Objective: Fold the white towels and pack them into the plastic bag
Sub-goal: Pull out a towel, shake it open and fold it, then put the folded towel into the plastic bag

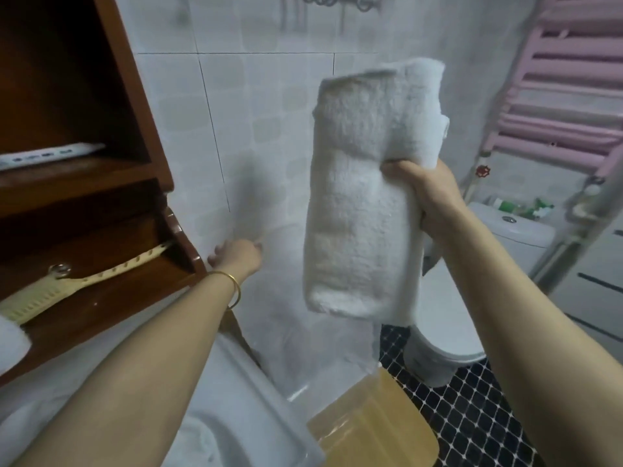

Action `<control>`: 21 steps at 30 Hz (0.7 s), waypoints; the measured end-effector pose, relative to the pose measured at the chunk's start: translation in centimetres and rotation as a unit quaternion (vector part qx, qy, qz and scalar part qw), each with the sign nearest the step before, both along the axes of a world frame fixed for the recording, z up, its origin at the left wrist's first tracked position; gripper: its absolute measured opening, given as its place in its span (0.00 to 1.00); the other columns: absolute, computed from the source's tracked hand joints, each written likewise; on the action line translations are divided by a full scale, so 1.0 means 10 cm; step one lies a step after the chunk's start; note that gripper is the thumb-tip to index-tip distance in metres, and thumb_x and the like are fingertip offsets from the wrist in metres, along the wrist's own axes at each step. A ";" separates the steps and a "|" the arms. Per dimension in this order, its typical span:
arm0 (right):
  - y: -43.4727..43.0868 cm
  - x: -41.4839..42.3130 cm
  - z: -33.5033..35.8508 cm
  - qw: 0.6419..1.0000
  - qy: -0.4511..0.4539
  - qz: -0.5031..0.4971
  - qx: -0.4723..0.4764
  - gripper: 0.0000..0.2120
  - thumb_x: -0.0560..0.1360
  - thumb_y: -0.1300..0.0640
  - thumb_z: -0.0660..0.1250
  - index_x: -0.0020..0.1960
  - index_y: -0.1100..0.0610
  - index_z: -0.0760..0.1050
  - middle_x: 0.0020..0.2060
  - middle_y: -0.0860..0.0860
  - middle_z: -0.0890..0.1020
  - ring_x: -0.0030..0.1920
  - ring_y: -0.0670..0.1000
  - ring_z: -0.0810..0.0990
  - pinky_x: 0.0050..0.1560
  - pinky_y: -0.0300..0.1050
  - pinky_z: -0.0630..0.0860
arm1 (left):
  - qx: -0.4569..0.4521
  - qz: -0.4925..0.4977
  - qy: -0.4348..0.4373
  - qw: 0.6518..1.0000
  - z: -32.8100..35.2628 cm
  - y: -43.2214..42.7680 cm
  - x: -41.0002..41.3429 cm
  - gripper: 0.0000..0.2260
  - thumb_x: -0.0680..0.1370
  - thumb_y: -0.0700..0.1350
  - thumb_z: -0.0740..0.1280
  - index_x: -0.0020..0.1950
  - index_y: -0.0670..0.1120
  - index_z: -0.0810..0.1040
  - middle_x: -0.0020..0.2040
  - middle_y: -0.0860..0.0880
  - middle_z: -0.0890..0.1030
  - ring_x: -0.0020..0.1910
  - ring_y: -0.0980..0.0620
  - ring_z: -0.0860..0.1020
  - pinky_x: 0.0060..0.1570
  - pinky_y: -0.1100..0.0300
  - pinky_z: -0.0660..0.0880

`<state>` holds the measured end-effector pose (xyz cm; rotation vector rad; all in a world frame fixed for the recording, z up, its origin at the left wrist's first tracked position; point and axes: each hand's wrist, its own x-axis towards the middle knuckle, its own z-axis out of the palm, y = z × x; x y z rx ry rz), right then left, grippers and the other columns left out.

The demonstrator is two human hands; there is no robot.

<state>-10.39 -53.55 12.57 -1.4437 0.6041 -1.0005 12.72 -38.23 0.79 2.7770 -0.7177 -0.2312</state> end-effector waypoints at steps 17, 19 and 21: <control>-0.28 0.85 -0.26 0.981 -0.006 0.108 -0.160 0.24 0.60 0.54 0.75 0.55 0.52 0.75 0.45 0.41 0.81 0.45 0.36 0.80 0.44 0.35 0.76 | 0.060 -0.069 0.105 0.990 0.11 0.00 -0.21 0.24 0.75 0.32 0.64 0.72 0.39 0.68 0.72 0.43 0.68 0.70 0.45 0.67 0.66 0.59 0.67; -0.29 0.82 -0.34 0.965 0.043 0.165 -0.200 0.25 0.56 0.50 0.76 0.52 0.46 0.74 0.45 0.37 0.80 0.44 0.30 0.78 0.40 0.27 0.72 | 0.044 -0.058 0.103 0.992 0.08 0.05 -0.18 0.25 0.74 0.31 0.63 0.71 0.40 0.69 0.71 0.43 0.70 0.69 0.45 0.68 0.65 0.58 0.68; -0.31 0.78 -0.34 0.949 0.064 0.203 -0.231 0.26 0.53 0.45 0.75 0.50 0.41 0.73 0.43 0.34 0.80 0.43 0.27 0.76 0.38 0.22 0.69 | 0.036 -0.055 0.098 0.993 0.06 0.08 -0.15 0.24 0.74 0.32 0.63 0.71 0.41 0.69 0.71 0.43 0.70 0.69 0.45 0.69 0.65 0.59 0.68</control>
